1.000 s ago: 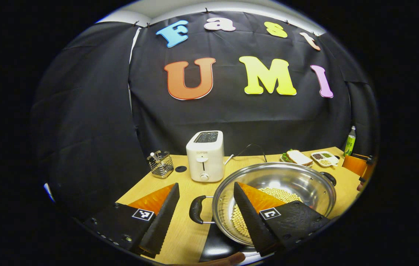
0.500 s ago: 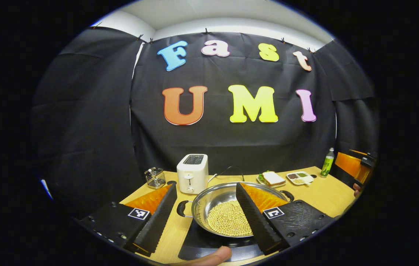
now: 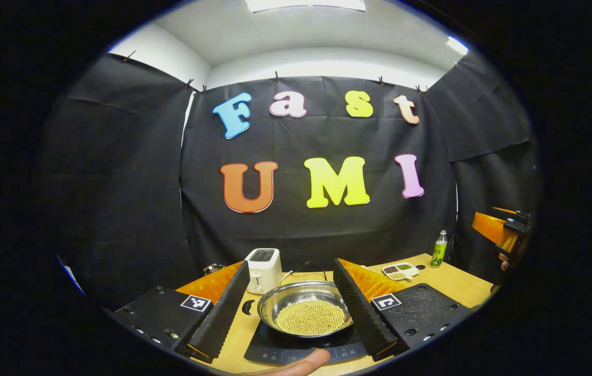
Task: First push the handle of the pot to place it horizontally, then grasp the pot with both hands and set it on the induction cooktop.
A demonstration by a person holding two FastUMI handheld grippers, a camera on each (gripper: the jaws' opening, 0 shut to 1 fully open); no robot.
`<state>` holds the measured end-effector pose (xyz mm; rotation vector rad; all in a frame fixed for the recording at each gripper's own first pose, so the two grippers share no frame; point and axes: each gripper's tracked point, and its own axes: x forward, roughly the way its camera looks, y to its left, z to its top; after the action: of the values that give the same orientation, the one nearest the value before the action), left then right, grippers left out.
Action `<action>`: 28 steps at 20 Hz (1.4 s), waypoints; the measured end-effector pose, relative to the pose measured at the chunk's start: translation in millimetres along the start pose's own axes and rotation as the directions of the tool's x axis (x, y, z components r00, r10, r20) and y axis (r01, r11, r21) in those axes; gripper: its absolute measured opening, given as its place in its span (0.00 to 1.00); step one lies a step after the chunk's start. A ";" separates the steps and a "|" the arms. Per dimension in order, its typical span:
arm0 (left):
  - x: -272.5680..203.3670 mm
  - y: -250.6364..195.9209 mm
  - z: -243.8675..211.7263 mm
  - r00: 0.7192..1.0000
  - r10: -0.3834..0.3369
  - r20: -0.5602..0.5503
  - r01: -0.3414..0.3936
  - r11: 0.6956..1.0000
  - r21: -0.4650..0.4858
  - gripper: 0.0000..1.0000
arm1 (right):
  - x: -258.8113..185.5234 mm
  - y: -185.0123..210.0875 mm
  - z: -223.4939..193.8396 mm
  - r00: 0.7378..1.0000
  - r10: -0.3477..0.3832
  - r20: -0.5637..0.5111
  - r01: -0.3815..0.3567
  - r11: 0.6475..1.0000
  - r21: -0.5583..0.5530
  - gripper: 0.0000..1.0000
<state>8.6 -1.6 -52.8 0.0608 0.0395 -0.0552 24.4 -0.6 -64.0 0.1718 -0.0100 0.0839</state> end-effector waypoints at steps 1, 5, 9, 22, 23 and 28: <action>-7.3 -3.8 2.8 1.000 0.005 0.002 -0.005 1.000 -0.001 0.96 | -7.7 -6.4 4.9 1.000 -0.013 -0.002 0.013 1.000 -0.005 0.96; -31.1 -12.7 25.0 0.999 0.022 0.042 -0.022 1.000 0.008 0.96 | -41.3 -23.6 26.9 0.999 -0.049 0.012 0.049 0.998 -0.050 0.96; -57.9 -27.7 41.7 0.997 -0.012 0.080 0.011 1.000 0.005 0.95 | -77.0 -29.7 50.5 0.996 -0.063 0.056 0.068 0.994 -0.083 0.96; -102.3 -37.3 37.6 0.991 -0.054 0.122 0.058 0.998 -0.030 0.96 | -150.9 -51.1 34.6 0.989 -0.132 0.071 0.134 0.991 -0.015 0.96; -102.1 -37.0 34.7 0.992 -0.050 0.112 0.054 0.998 -0.029 0.96 | -149.9 -57.2 33.4 0.988 -0.141 0.067 0.143 0.990 -0.015 0.96; -101.0 -35.1 29.5 0.993 -0.045 0.106 0.047 0.999 -0.013 0.96 | -140.9 -81.3 28.4 0.974 -0.217 0.067 0.219 0.975 -0.029 1.00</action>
<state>-93.1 -33.0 -21.3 0.0409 -0.0646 -0.1039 -109.2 -96.9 -52.2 0.1387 -0.0555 -0.1408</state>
